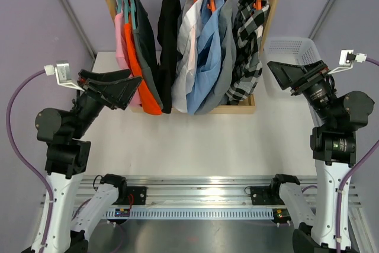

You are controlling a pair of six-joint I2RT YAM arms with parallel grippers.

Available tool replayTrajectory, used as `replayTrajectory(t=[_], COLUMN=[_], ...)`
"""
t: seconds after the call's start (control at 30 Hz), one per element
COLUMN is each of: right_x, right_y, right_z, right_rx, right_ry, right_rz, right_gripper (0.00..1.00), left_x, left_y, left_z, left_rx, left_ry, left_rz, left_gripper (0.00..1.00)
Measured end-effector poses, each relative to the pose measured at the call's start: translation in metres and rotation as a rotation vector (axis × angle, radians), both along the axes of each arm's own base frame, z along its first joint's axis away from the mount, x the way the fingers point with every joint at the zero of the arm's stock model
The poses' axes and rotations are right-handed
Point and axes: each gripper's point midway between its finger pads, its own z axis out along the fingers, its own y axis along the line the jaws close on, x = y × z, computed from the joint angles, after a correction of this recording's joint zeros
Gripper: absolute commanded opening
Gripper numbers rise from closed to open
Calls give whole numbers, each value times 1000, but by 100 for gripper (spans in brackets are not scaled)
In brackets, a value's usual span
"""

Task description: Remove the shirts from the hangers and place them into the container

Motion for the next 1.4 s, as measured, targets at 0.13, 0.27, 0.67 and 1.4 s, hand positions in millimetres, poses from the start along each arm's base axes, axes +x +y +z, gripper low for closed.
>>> replayTrajectory(t=[0.13, 0.27, 0.67, 1.4], right_x=[-14, -26, 43, 168], right_y=[7, 15, -20, 24], right_z=[12, 32, -1, -24], right_rx=[8, -61, -209, -629], right_ry=[-40, -112, 82, 229], right_rz=[44, 89, -116, -290], right_gripper=[99, 99, 99, 97], left_x=[-9, -12, 35, 48], left_y=[-6, -9, -5, -2], left_z=[15, 8, -31, -68], left_rx=[25, 63, 194, 268], left_ry=[-20, -10, 136, 201], left_rz=[-50, -69, 28, 57], left_gripper=[99, 99, 99, 99])
